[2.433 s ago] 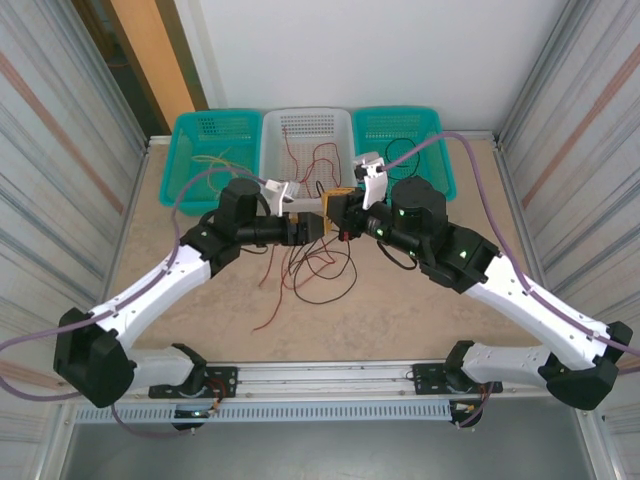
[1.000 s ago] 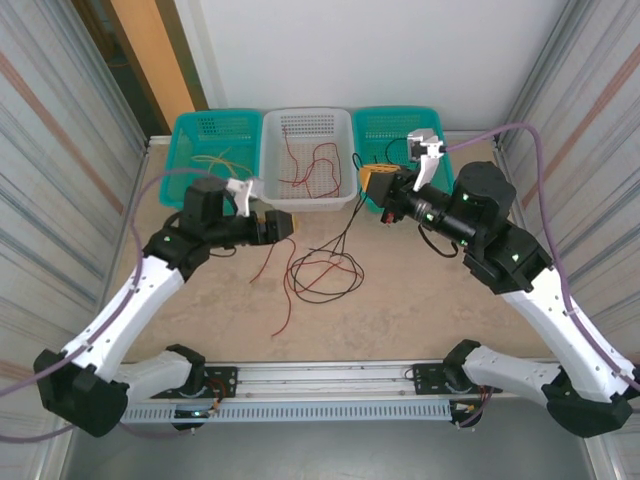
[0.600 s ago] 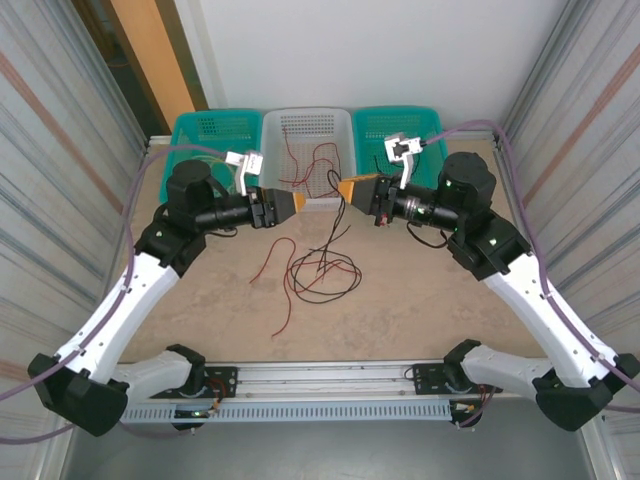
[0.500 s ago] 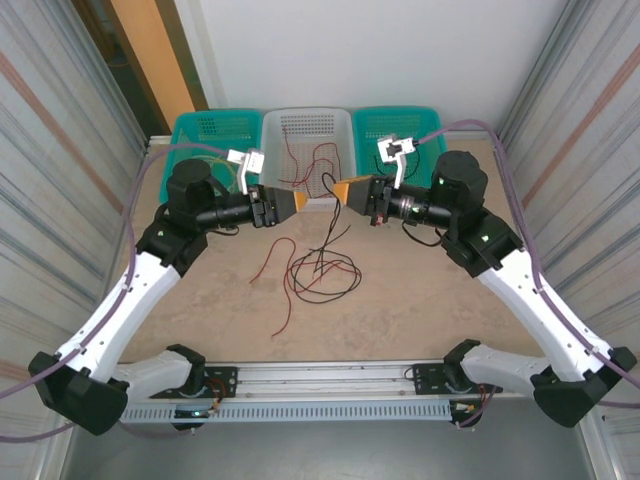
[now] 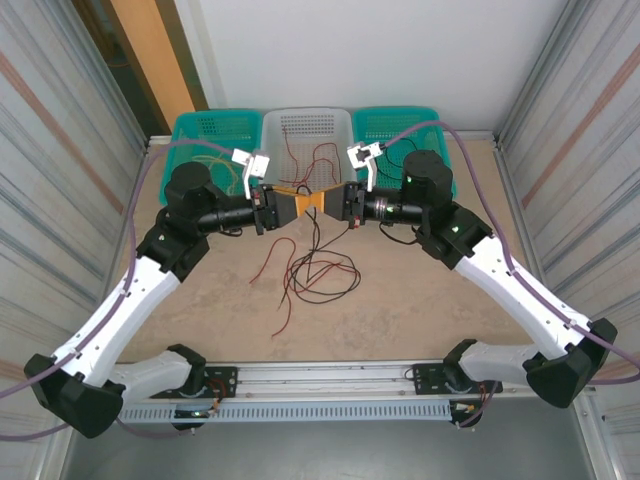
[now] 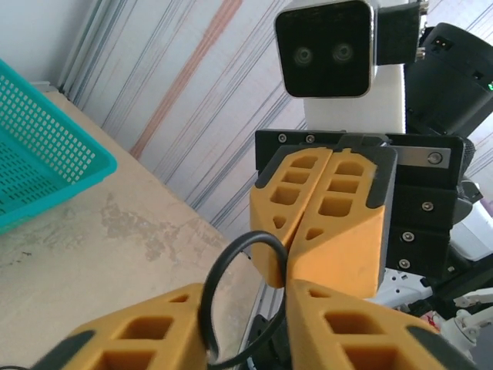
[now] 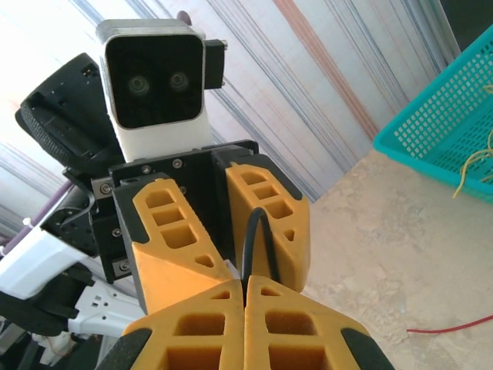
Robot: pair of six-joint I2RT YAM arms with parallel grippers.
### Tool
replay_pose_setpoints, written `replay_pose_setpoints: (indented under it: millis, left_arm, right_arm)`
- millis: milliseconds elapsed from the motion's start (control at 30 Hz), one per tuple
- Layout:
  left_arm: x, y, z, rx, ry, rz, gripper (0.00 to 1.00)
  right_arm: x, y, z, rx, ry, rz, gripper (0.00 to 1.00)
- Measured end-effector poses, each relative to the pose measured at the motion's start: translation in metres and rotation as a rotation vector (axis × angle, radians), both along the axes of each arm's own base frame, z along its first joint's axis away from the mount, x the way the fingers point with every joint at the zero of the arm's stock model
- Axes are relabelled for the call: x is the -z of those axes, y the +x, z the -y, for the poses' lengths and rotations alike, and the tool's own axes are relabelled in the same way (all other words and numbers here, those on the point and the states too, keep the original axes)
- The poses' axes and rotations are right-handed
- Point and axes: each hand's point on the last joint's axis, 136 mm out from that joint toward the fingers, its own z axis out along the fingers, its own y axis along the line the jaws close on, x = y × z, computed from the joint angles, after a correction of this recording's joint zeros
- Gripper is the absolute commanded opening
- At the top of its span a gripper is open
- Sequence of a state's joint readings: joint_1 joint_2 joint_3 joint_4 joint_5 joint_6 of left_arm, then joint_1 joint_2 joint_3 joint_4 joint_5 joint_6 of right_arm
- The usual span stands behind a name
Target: Untangle the cables
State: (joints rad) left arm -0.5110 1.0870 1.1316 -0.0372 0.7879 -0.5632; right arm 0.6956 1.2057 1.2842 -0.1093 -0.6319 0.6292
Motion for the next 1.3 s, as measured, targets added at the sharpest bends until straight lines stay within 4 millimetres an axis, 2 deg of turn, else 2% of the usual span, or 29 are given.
replay_pose_setpoints:
  millis: [167,333,367,467,533,633,700,800,900,967,1033,1133,1300]
  left_arm:
    - [-0.001,0.004,-0.001,-0.021,0.001,0.017,0.15]
    - [0.001,0.005,-0.001,-0.028,0.006,0.021,0.06]
    - [0.001,0.005,-0.001,-0.031,0.007,0.019,0.04]
    - [0.0,0.007,-0.003,-0.05,0.007,0.022,0.0]
    - [-0.002,0.008,-0.006,-0.071,0.006,0.027,0.0]
    - [-0.006,0.007,-0.01,-0.094,0.001,0.039,0.0]
    - [-0.011,0.005,-0.013,-0.107,-0.004,0.048,0.0]
    - [-0.023,0.0,-0.018,-0.118,-0.021,0.075,0.0]
    - [-0.037,-0.005,-0.023,-0.132,-0.041,0.107,0.0]
    - [-0.045,-0.008,-0.027,-0.145,-0.054,0.127,0.0]
    - [-0.05,-0.01,-0.03,-0.158,-0.062,0.14,0.0]
    - [-0.054,-0.009,-0.036,-0.187,-0.069,0.152,0.0]
    - [-0.056,-0.001,-0.044,-0.243,-0.07,0.156,0.0]
  right_arm:
    - [-0.004,-0.011,-0.006,-0.046,0.019,0.005,0.0]
    - [-0.001,-0.01,-0.006,-0.04,0.018,0.0,0.0]
    - [-0.001,-0.009,-0.006,-0.035,0.017,-0.001,0.06]
    - [0.003,-0.004,-0.003,0.006,0.0,-0.012,0.37]
    - [0.01,0.001,-0.001,0.051,-0.029,-0.014,0.43]
    - [0.027,0.013,0.003,0.131,-0.074,-0.032,0.45]
    - [0.043,0.021,0.008,0.187,-0.102,-0.054,0.46]
    - [0.084,0.036,0.019,0.284,-0.155,-0.135,0.37]
    - [0.132,0.048,0.023,0.348,-0.207,-0.247,0.3]
    - [0.169,0.051,0.017,0.365,-0.247,-0.33,0.27]
    - [0.203,0.049,0.009,0.365,-0.291,-0.396,0.25]
    - [0.249,0.034,-0.008,0.338,-0.375,-0.479,0.19]
    - [0.288,0.016,-0.027,0.31,-0.44,-0.55,0.12]
